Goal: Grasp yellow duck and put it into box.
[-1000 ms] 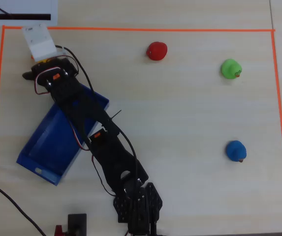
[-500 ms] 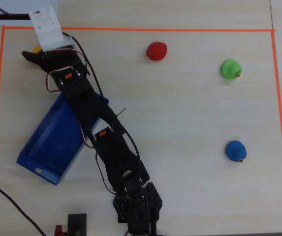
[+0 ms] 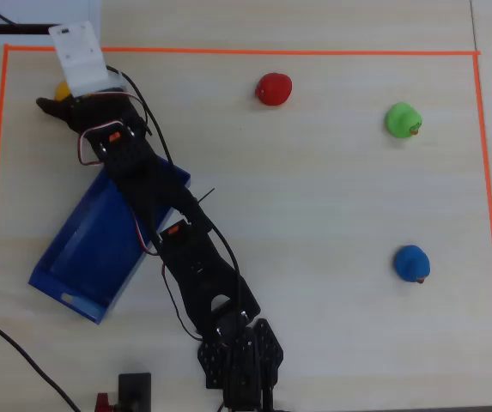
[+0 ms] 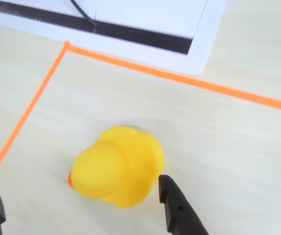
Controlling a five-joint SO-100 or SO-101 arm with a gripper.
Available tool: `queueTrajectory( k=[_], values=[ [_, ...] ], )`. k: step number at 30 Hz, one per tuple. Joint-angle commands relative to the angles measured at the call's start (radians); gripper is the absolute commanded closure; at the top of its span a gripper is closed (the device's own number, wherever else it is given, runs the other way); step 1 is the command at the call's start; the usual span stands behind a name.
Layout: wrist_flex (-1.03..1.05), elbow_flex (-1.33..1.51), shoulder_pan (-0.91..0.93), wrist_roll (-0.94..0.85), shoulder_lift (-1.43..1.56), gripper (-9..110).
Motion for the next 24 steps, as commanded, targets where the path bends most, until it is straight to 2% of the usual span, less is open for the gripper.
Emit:
queueTrajectory(
  k=[1, 10, 20, 24],
  values=[
    [-0.023, -0.100, -0.017, 0.015, -0.015, 61],
    [0.012, -0.256, -0.040, 0.060, -0.098, 62],
    [-0.003, -0.206, -0.038, 0.057, -0.114, 67],
    [-0.040, -0.178, -0.037, 0.054, -0.121, 73]
  ],
)
